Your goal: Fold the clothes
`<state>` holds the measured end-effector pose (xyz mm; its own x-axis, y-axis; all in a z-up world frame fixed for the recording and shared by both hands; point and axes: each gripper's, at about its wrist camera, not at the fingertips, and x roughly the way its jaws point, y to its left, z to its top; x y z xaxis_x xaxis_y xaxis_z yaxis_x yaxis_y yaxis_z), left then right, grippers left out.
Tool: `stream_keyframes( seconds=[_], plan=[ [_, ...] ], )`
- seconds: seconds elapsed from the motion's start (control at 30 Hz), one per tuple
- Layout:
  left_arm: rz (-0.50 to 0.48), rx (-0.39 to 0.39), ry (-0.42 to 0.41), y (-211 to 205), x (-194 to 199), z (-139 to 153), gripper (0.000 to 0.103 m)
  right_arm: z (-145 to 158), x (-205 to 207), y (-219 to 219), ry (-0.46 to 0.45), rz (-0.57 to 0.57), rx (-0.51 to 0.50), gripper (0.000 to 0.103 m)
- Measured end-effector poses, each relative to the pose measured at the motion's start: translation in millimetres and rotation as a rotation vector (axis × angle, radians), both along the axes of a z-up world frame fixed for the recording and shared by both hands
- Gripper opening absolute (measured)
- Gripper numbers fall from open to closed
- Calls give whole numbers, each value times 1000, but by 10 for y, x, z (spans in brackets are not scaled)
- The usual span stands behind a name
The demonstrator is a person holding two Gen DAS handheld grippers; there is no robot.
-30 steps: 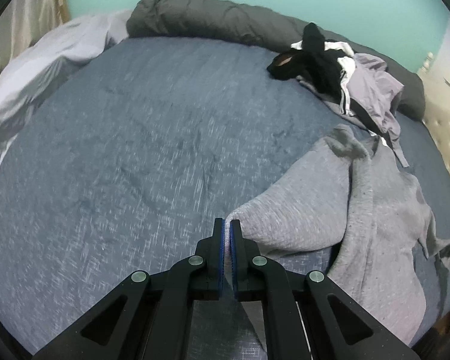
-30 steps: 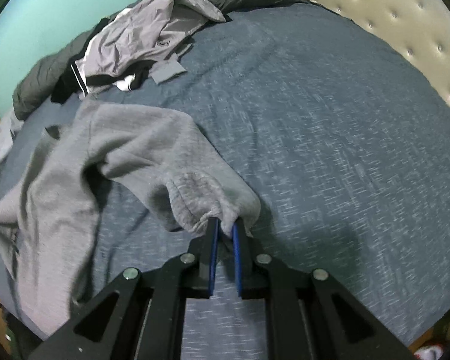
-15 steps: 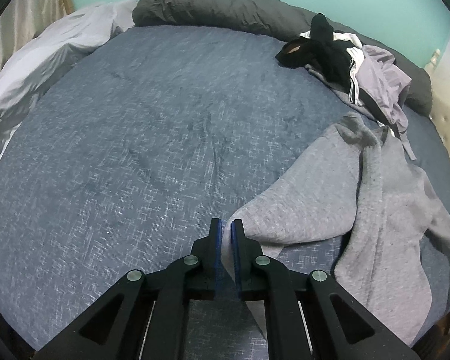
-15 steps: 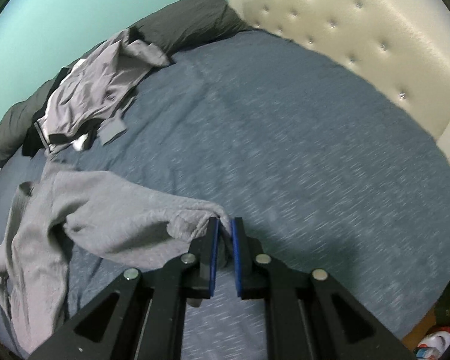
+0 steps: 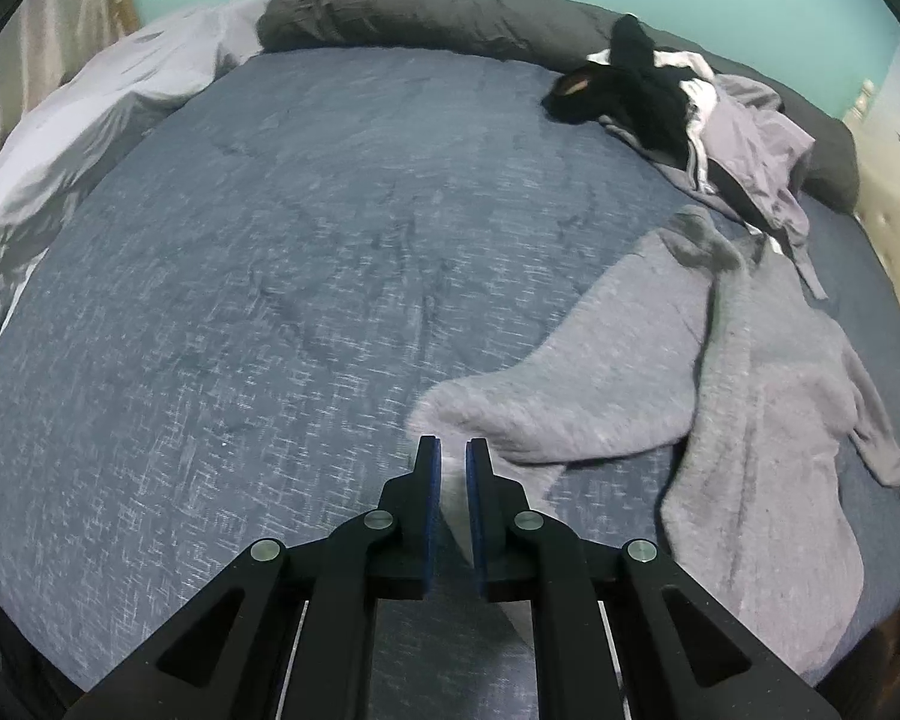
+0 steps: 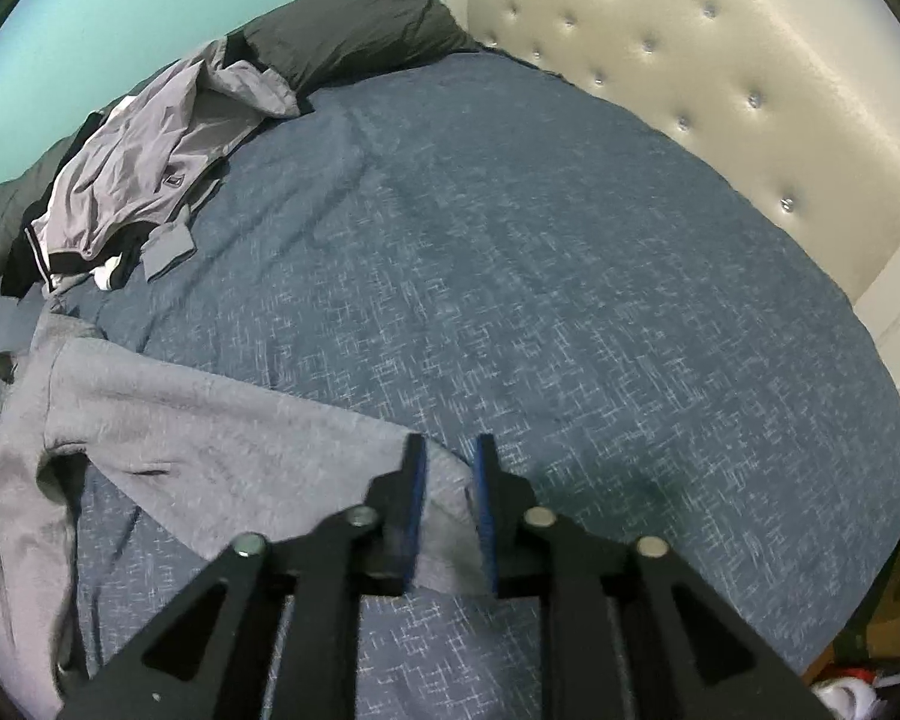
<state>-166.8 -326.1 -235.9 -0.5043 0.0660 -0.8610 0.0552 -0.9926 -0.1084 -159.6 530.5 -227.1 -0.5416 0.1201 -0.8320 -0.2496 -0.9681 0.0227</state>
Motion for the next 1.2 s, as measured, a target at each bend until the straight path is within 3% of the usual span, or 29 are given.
stream_keyframes(
  seconds=[0.07, 0.13, 0.37, 0.43, 0.7, 0.97, 1.07, 1.2],
  plan=[
    [-9, 10, 7, 42, 14, 34, 9, 35, 52, -24, 10, -3, -12, 19],
    [-21, 29, 14, 98, 36, 62, 9, 74, 87, -141, 18, 43, -37, 27],
    [-68, 65, 0, 325, 137, 27, 10, 2, 300, -1195, -65, 376, -210, 42],
    [-79, 71, -7, 396, 188, 10, 9, -70, 360, -1515, -105, 457, -270, 54],
    [-153, 67, -27, 635, 436, 6, 10, -367, 650, -2691, -257, 687, -381, 57],
    [-243, 61, -55, 874, 625, -77, 10, -700, 829, -3211, -360, 742, -390, 57],
    [-260, 67, -69, 924, 663, -134, 10, -788, 861, -3310, -366, 760, -408, 49],
    [-275, 77, -94, 993, 699, -252, 19, -820, 886, -3343, -360, 779, -402, 17]
  ],
)
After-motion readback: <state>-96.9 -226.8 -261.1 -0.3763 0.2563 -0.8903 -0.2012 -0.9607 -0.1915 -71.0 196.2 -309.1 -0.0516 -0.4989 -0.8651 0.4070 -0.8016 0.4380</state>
